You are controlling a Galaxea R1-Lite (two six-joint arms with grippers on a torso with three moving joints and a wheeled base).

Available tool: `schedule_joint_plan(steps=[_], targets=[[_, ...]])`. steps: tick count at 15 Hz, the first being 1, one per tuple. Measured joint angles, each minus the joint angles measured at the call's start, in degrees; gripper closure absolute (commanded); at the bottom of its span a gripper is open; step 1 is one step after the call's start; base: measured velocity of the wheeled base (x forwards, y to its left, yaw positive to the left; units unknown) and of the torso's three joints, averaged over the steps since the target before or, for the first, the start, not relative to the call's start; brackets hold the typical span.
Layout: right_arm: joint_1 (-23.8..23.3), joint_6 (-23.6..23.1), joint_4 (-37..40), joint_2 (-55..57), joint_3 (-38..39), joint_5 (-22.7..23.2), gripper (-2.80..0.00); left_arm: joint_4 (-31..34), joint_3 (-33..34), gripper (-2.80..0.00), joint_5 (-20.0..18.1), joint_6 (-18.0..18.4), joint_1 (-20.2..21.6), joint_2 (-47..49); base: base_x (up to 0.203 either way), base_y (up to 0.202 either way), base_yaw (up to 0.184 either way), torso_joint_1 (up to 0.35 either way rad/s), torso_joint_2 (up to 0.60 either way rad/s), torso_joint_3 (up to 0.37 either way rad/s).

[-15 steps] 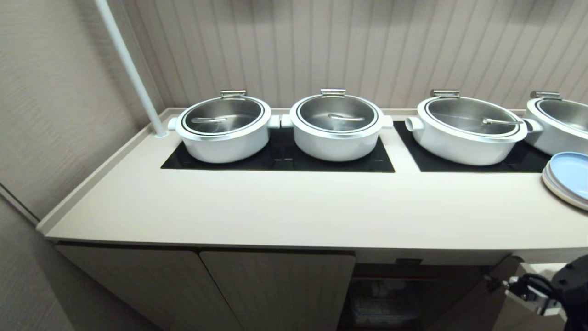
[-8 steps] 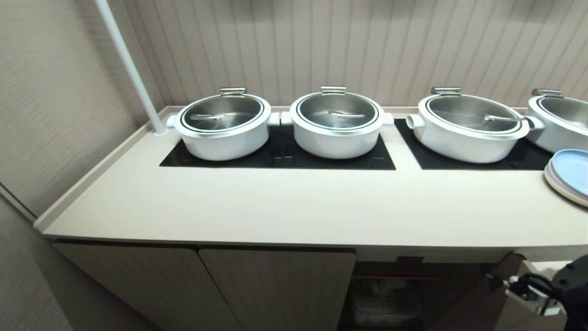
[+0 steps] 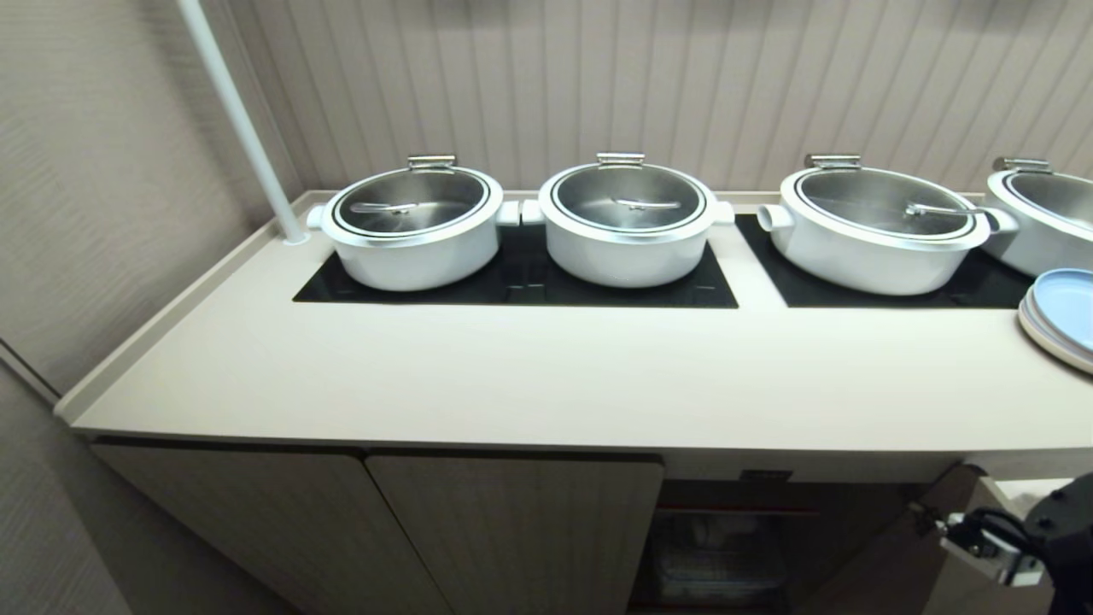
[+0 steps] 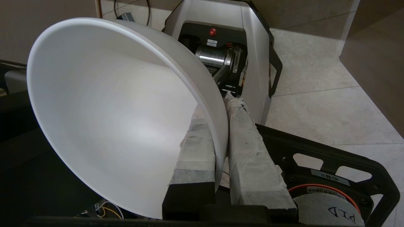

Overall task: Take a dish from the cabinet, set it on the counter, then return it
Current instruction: Put it back into the cabinet

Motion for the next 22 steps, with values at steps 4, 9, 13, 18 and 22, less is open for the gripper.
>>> schedule_joint_plan(steps=[4, 9, 13, 18, 22], targets=[[0.04, 0.05, -0.13, -0.04, -0.16, -0.02, 0.0, 0.0, 0.0, 0.0, -0.01, -0.02, 0.0, 0.0, 0.0, 0.0, 0.0, -0.134, 0.28, 0.145], [0.04, 0.12, 0.02, -0.06, 0.0, -1.49, 0.0, 0.0, 0.0, 0.0, 0.0, 0.0, 0.0, 0.0, 0.0, 0.0, 0.0, -0.141, 0.3, 0.156], [0.26, 0.16, -0.19, -0.12, 0.44, -1.97, 0.0, -0.02, 0.0, 0.0, 0.0, 0.0, 0.0, 0.0, 0.0, 0.0, 0.0, -0.143, 0.31, 0.166], [0.81, 0.16, -0.52, -0.06, 0.78, -2.11, 0.0, 0.0, 0.0, 0.0, 0.0, -0.02, 0.0, 0.0, 0.0, 0.0, 0.0, -0.145, 0.32, 0.177], [1.63, 0.21, -0.46, -0.06, 0.76, -2.17, 0.0, 0.0, 0.0, 0.0, 0.0, -0.02, 0.0, 0.0, 0.0, 0.0, 0.0, -0.149, 0.35, 0.184]])
